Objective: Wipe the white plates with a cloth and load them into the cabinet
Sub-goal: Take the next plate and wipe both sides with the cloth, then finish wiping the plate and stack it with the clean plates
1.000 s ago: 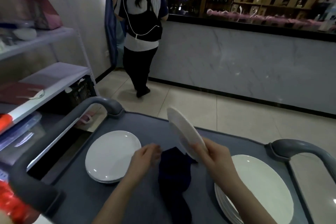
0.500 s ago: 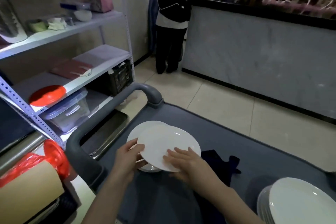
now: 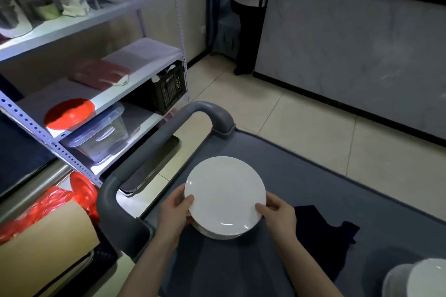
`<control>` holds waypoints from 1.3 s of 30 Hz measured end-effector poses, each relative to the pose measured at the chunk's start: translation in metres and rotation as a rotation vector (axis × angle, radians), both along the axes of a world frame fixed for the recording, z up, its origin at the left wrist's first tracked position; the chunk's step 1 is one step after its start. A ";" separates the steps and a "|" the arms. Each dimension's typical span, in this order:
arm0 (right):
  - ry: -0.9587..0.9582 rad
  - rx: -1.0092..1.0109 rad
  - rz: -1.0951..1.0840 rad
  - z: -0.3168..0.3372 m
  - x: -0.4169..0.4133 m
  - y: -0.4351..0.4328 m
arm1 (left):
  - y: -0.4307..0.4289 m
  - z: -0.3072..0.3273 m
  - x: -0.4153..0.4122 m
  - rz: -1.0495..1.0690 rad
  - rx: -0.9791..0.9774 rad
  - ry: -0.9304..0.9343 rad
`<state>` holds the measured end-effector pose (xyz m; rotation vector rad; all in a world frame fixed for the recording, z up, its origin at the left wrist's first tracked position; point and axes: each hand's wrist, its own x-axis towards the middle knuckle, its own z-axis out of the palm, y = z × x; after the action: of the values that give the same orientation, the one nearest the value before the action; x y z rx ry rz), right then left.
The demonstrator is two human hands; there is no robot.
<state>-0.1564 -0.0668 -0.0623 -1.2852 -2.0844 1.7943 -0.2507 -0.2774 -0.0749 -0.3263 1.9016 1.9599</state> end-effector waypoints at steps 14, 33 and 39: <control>-0.042 0.129 -0.025 -0.018 -0.010 -0.009 | 0.005 -0.017 -0.001 -0.071 -0.550 0.332; 0.172 0.232 -0.047 0.031 0.064 0.042 | 0.078 0.027 0.042 -0.210 -0.369 0.532; 0.145 0.418 -0.230 0.060 0.160 0.103 | 0.162 0.053 0.111 -0.537 -0.204 0.566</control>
<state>0.0031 0.0365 -0.0025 -1.1791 -1.9952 1.2341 -0.1400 -0.1154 -0.0217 0.6948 2.2163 1.5884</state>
